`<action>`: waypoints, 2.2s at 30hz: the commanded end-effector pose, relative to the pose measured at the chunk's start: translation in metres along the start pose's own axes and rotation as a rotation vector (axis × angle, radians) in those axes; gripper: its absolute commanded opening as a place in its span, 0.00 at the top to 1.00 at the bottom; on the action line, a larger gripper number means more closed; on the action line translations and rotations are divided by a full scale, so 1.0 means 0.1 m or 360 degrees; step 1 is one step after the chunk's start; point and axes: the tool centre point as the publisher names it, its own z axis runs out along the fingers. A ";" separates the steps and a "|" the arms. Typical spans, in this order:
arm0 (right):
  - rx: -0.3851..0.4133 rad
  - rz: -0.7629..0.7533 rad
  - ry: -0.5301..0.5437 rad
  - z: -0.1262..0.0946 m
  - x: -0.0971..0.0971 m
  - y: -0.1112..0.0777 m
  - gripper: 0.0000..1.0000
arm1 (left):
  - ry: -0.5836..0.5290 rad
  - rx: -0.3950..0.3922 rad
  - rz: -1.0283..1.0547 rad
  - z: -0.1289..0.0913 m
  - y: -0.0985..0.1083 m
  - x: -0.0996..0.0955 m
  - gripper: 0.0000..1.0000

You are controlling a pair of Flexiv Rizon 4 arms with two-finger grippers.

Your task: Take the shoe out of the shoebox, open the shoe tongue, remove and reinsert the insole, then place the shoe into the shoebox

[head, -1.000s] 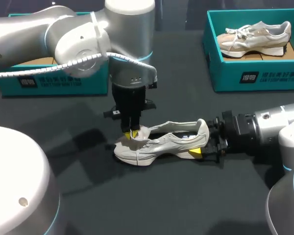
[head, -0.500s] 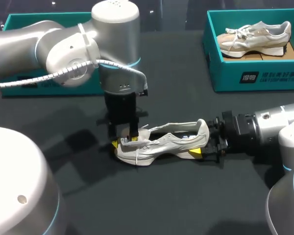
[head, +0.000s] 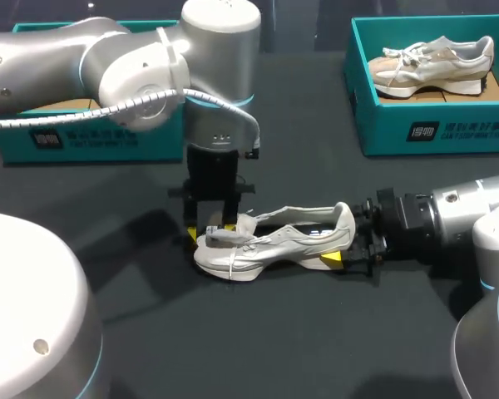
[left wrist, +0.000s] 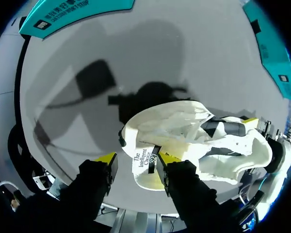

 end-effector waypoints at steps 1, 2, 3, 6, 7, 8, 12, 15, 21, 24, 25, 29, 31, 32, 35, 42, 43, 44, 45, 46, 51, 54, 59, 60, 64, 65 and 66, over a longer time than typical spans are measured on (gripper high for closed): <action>0.0005 0.0002 -0.0001 0.01 0.00 0.00 1.00 | 0.0041 0.0066 0.0137 -0.44 -0.08 0.00 0.47; 0.0005 0.0002 -0.0001 0.01 0.00 0.00 1.00 | 0.0051 0.0084 0.0189 -0.52 -0.10 0.03 0.47; 0.0005 0.0002 -0.0001 0.01 0.00 0.00 1.00 | 0.0053 0.0105 0.0246 -0.60 -0.11 0.07 0.47; 0.0005 0.0002 -0.0001 0.01 0.00 0.00 1.00 | 0.0059 0.0195 0.0423 -0.82 -0.10 0.22 0.44; 0.0005 0.0002 -0.0001 0.01 0.00 0.00 1.00 | 0.0060 0.0237 0.0470 -0.88 -0.10 0.26 0.42; 0.0005 0.0002 -0.0001 0.01 0.00 0.00 1.00 | 0.0057 0.0265 0.0524 -0.94 -0.12 0.31 0.40; 0.0005 0.0002 -0.0001 0.01 0.00 0.00 1.00 | 0.0106 0.0357 0.0785 -1.11 -0.12 0.48 0.36; 0.0005 0.0002 -0.0001 0.01 0.00 0.00 1.00 | 0.0151 0.0389 0.1031 -1.19 -0.10 0.62 0.38; 0.0005 0.0002 -0.0001 0.01 0.00 0.00 1.00 | 0.0273 0.0386 0.1917 -1.25 -0.01 0.81 1.00; 0.0005 0.0002 -0.0001 0.01 0.00 0.00 1.00 | 0.0276 0.0302 0.2104 -1.26 -0.01 0.81 1.00; 0.0005 0.0002 -0.0001 0.01 0.00 0.00 1.00 | 0.0276 0.0302 0.2104 -1.26 -0.01 0.81 1.00; 0.0005 0.0002 -0.0001 0.01 0.00 0.00 1.00 | 0.0276 0.0302 0.2104 -1.26 -0.01 0.81 1.00; 0.0005 0.0002 -0.0001 0.01 0.00 0.00 1.00 | 0.0276 0.0302 0.2104 -1.26 -0.01 0.81 1.00; 0.0005 0.0002 -0.0001 0.01 0.00 0.00 1.00 | 0.0276 0.0302 0.2104 -1.26 -0.01 0.81 1.00; 0.0005 0.0002 -0.0001 0.01 0.00 0.00 1.00 | 0.0230 0.0365 0.2223 -1.22 0.05 0.84 1.00; 0.0005 0.0002 -0.0001 0.01 0.00 0.00 1.00 | 0.0262 0.0479 0.2589 -1.00 0.19 0.96 1.00; 0.0005 0.0002 -0.0001 0.01 0.00 0.00 1.00 | 0.0262 0.0479 0.2589 -1.00 0.19 0.96 1.00; 0.0005 0.0002 -0.0001 0.01 0.00 0.00 1.00 | 0.0262 0.0479 0.2589 -1.00 0.19 0.96 1.00; 0.0005 0.0002 -0.0001 0.01 0.00 0.00 1.00 | 0.0262 0.0479 0.2589 -1.00 0.19 0.96 1.00; 0.0005 0.0002 -0.0001 0.01 0.00 0.00 1.00 | 0.0262 0.0479 0.2589 -1.00 0.19 0.96 1.00; 0.0005 0.0002 -0.0001 0.01 0.00 0.00 1.00 | 0.0262 0.0479 0.2589 -1.00 0.19 0.96 1.00; 0.0005 0.0002 -0.0001 0.01 0.00 0.00 1.00 | 0.0187 0.0484 0.2594 -0.84 0.20 1.08 1.00; 0.0005 0.0002 -0.0001 0.01 0.00 0.00 1.00 | 0.0290 0.0539 0.2657 -0.60 0.19 1.18 1.00; 0.0005 0.0002 -0.0001 0.01 0.00 0.00 1.00 | 0.0290 0.0539 0.2657 -0.60 0.19 1.18 1.00; 0.0005 0.0002 -0.0001 0.01 0.00 0.00 1.00 | 0.0290 0.0539 0.2657 -0.60 0.19 1.18 1.00; 0.0005 0.0002 -0.0001 0.01 0.00 0.00 1.00 | 0.0290 0.0539 0.2657 -0.60 0.19 1.18 1.00; 0.0005 0.0002 -0.0001 0.01 0.00 0.00 1.00 | 0.0290 0.0539 0.2657 -0.60 0.19 1.18 1.00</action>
